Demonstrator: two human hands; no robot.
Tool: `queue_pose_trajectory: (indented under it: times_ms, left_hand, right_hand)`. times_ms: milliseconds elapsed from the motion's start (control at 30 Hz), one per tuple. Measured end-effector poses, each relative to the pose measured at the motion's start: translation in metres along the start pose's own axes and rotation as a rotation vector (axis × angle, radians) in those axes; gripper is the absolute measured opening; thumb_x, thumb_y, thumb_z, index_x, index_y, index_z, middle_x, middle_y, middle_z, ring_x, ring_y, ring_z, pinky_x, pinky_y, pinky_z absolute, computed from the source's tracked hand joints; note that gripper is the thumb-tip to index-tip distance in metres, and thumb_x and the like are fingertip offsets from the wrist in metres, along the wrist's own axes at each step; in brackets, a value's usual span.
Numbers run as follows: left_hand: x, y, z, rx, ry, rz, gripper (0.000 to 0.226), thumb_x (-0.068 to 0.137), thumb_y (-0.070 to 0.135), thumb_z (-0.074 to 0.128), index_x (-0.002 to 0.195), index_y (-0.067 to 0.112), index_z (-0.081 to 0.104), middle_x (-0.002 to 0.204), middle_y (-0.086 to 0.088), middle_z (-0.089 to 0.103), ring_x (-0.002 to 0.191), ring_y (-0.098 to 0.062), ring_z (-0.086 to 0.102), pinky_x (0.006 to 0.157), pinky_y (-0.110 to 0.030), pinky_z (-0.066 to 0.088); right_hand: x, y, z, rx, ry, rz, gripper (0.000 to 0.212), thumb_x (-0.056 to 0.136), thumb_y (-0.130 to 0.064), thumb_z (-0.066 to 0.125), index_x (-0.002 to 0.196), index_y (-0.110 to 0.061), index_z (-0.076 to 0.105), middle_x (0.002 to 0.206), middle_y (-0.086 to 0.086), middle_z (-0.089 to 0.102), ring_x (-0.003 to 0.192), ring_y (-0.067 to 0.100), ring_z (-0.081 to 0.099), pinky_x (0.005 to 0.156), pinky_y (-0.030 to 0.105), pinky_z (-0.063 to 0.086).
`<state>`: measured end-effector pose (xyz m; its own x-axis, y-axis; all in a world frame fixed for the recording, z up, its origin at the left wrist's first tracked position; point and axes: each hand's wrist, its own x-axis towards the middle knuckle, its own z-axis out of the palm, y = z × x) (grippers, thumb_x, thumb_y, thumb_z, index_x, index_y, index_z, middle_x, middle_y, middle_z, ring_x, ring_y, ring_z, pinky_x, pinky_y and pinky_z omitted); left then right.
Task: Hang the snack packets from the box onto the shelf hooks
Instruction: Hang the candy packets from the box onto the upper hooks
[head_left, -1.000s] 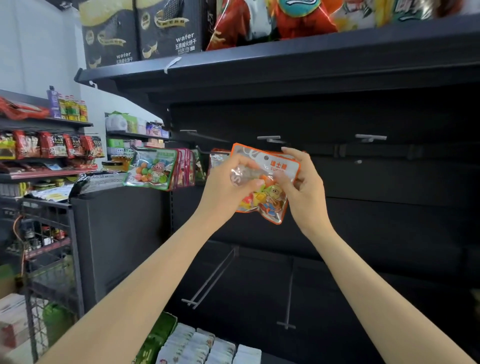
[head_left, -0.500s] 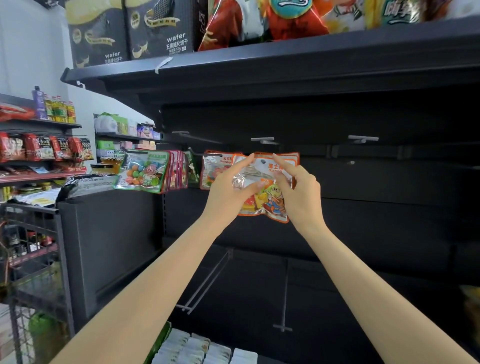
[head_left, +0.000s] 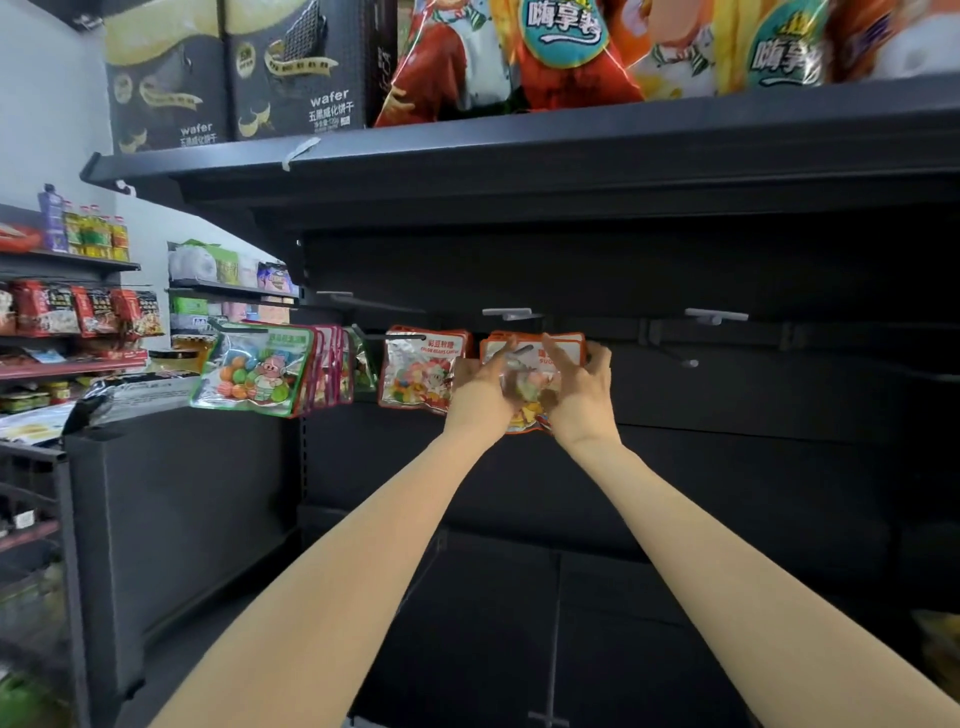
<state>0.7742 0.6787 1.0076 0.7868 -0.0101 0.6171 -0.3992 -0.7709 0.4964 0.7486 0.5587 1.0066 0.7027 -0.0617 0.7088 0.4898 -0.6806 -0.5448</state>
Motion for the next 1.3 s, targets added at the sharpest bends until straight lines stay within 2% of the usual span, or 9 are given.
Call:
queue_pose_trajectory:
  times_ms: [100, 300, 433, 500, 567, 700, 867, 1033, 1300]
  left_hand:
    - [0.014, 0.009, 0.004, 0.039, -0.022, -0.106, 0.049, 0.094, 0.028, 0.053, 0.141, 0.022, 0.037, 0.129, -0.013, 0.042, 0.111, -0.029, 0.053, 0.084, -0.032, 0.047]
    - [0.024, 0.009, 0.004, 0.001, -0.026, -0.119, 0.049, 0.092, 0.018, 0.054, 0.138, 0.027, 0.041, 0.128, -0.011, 0.048, 0.114, -0.028, 0.053, 0.094, -0.038, 0.049]
    - [0.010, 0.007, -0.007, -0.014, 0.035, -0.053, 0.058, 0.091, 0.013, 0.056, 0.142, 0.029, 0.034, 0.135, -0.010, 0.042, 0.119, -0.027, 0.049, 0.098, -0.037, 0.046]
    - [-0.004, 0.007, -0.018, -0.012, 0.134, 0.024, 0.052, 0.090, 0.012, 0.058, 0.138, 0.022, 0.042, 0.134, -0.011, 0.047, 0.116, -0.025, 0.052, 0.095, -0.032, 0.046]
    - [-0.020, 0.007, -0.031, -0.029, 0.219, 0.071, 0.037, 0.090, 0.013, 0.058, 0.127, 0.017, 0.053, 0.120, -0.006, 0.059, 0.102, -0.017, 0.058, 0.086, -0.026, 0.047]
    - [-0.062, -0.007, -0.060, -0.007, 0.346, 0.121, 0.019, 0.090, 0.019, 0.059, 0.108, 0.018, 0.063, 0.090, 0.009, 0.062, 0.079, -0.006, 0.058, 0.073, -0.024, 0.050]
    - [-0.130, -0.061, -0.096, 0.072, 0.358, -0.015, 0.011, 0.090, 0.021, 0.059, 0.100, 0.022, 0.064, 0.077, 0.013, 0.061, 0.072, -0.003, 0.058, 0.069, -0.024, 0.049]
    - [-0.213, -0.163, -0.146, 0.117, 0.364, -0.246, 0.011, 0.089, 0.019, 0.059, 0.089, 0.029, 0.063, 0.074, 0.009, 0.066, 0.069, -0.001, 0.061, 0.066, -0.016, 0.047]
    - [-0.348, -0.333, -0.232, 0.133, 0.257, -0.716, 0.015, 0.089, 0.016, 0.058, 0.079, 0.026, 0.059, 0.078, -0.003, 0.066, 0.076, -0.021, 0.062, 0.070, -0.032, 0.048]
  right_hand:
    - [0.011, 0.004, 0.002, -0.135, -0.030, 0.046, 0.076, 0.087, 0.007, 0.050, 0.148, -0.030, 0.026, 0.150, 0.005, 0.009, 0.140, 0.024, 0.015, 0.100, 0.038, 0.044]
    - [0.011, 0.005, 0.000, -0.268, -0.066, 0.043, 0.077, 0.088, 0.002, 0.053, 0.150, -0.031, 0.021, 0.152, 0.007, 0.008, 0.139, 0.026, 0.013, 0.103, 0.041, 0.041]
    - [-0.002, 0.001, -0.003, -0.316, 0.088, -0.086, 0.069, 0.084, 0.004, 0.057, 0.145, -0.023, 0.036, 0.153, 0.012, 0.013, 0.139, 0.031, 0.012, 0.106, 0.041, 0.036]
    - [-0.013, -0.004, -0.004, -0.308, 0.144, -0.147, 0.060, 0.083, 0.005, 0.057, 0.138, -0.014, 0.045, 0.149, 0.014, 0.022, 0.136, 0.033, 0.019, 0.104, 0.042, 0.039]
    - [-0.023, -0.010, -0.001, -0.259, 0.121, -0.185, 0.049, 0.086, 0.004, 0.052, 0.133, -0.010, 0.050, 0.142, 0.013, 0.033, 0.128, 0.033, 0.030, 0.101, 0.041, 0.042]
    - [-0.044, -0.032, 0.012, -0.001, -0.030, -0.227, 0.030, 0.096, -0.007, 0.042, 0.123, -0.009, 0.056, 0.121, 0.009, 0.055, 0.108, 0.024, 0.054, 0.084, 0.035, 0.049]
    - [-0.085, -0.070, 0.050, 0.165, -0.218, -0.274, 0.027, 0.098, -0.013, 0.043, 0.119, -0.014, 0.059, 0.114, 0.001, 0.059, 0.100, 0.015, 0.056, 0.084, 0.033, 0.048]
    - [-0.147, -0.120, 0.144, 0.207, -0.502, -0.289, 0.027, 0.096, -0.015, 0.043, 0.115, -0.018, 0.062, 0.111, 0.001, 0.060, 0.096, 0.016, 0.058, 0.084, 0.036, 0.049]
    - [-0.279, -0.210, 0.330, 0.244, -0.988, -0.216, 0.030, 0.092, -0.013, 0.042, 0.110, -0.012, 0.067, 0.114, 0.007, 0.065, 0.107, 0.024, 0.058, 0.090, 0.039, 0.048]
